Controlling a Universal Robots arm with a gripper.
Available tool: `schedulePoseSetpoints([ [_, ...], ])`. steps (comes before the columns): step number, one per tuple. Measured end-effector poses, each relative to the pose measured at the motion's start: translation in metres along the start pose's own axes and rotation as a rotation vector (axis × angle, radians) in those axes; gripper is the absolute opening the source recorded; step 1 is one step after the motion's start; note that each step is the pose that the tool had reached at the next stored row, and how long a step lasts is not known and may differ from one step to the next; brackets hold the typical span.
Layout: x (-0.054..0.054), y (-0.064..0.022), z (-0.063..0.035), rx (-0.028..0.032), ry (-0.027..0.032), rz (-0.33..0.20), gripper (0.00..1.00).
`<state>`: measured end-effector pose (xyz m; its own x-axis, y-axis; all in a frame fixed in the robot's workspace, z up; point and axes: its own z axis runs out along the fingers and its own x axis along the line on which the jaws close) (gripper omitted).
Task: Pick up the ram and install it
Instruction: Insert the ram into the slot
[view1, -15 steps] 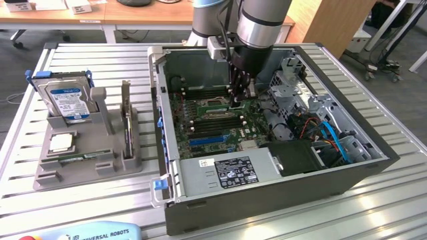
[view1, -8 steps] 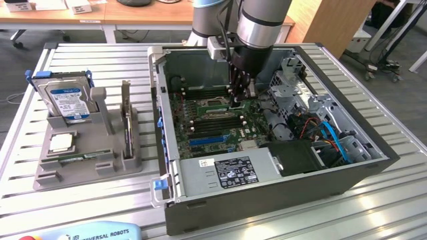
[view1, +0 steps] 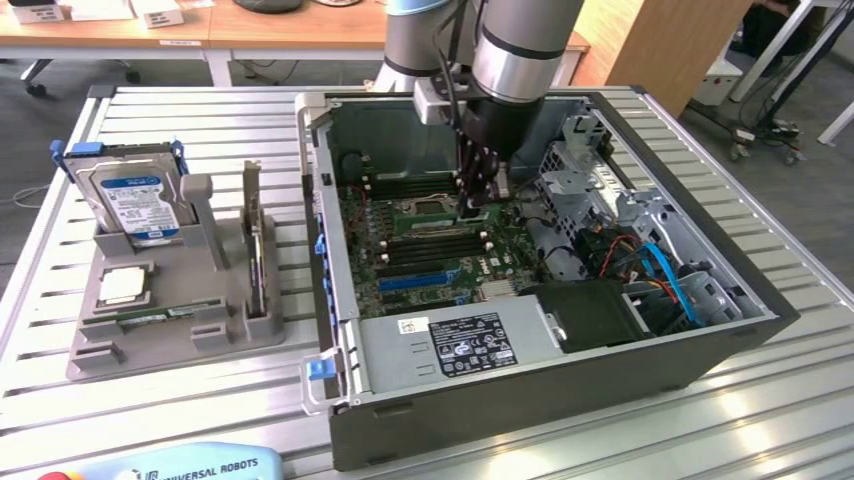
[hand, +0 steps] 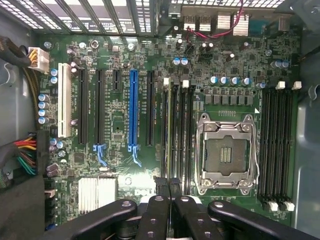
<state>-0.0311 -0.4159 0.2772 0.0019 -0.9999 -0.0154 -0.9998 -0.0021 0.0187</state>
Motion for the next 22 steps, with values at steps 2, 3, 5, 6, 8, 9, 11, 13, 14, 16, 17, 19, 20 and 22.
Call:
schedulePoseSetpoints([
  [2, 0.0, 0.0, 0.0018, 0.0, 0.0, 0.0, 0.11],
  [3, 0.0, 0.0, 0.0027, 0.0, 0.0001, 0.0, 0.11],
  [5, 0.0, -0.0001, 0.0044, 0.0001, 0.0, 0.0, 0.11],
  [6, 0.0, -0.0001, 0.0051, 0.0, 0.0, 0.0, 0.11],
  [8, 0.0, -0.0001, 0.0061, -0.0001, 0.0001, 0.0, 0.11],
  [9, 0.0, -0.0001, 0.0068, -0.0001, 0.0, 0.0, 0.11],
  [11, 0.0, -0.0002, 0.0084, 0.0, 0.0, 0.0, 0.11],
  [13, 0.0, -0.0002, 0.0098, 0.0, 0.0001, 0.0, 0.11],
  [14, 0.0, -0.0002, 0.0105, 0.0, 0.0, 0.0, 0.11],
  [16, 0.0, -0.0002, 0.0117, -0.0001, 0.0, 0.0, 0.11],
  [17, 0.0, -0.0002, 0.0122, 0.0, 0.0002, 0.0, 0.11],
  [19, 0.0, -0.0002, 0.0134, 0.0, 0.0001, 0.0, 0.11],
  [20, 0.0, -0.0002, 0.0139, 0.0, 0.0001, 0.0, 0.11],
  [22, 0.0, -0.0002, 0.0146, -0.0001, 0.0003, 0.0, 0.11],
])
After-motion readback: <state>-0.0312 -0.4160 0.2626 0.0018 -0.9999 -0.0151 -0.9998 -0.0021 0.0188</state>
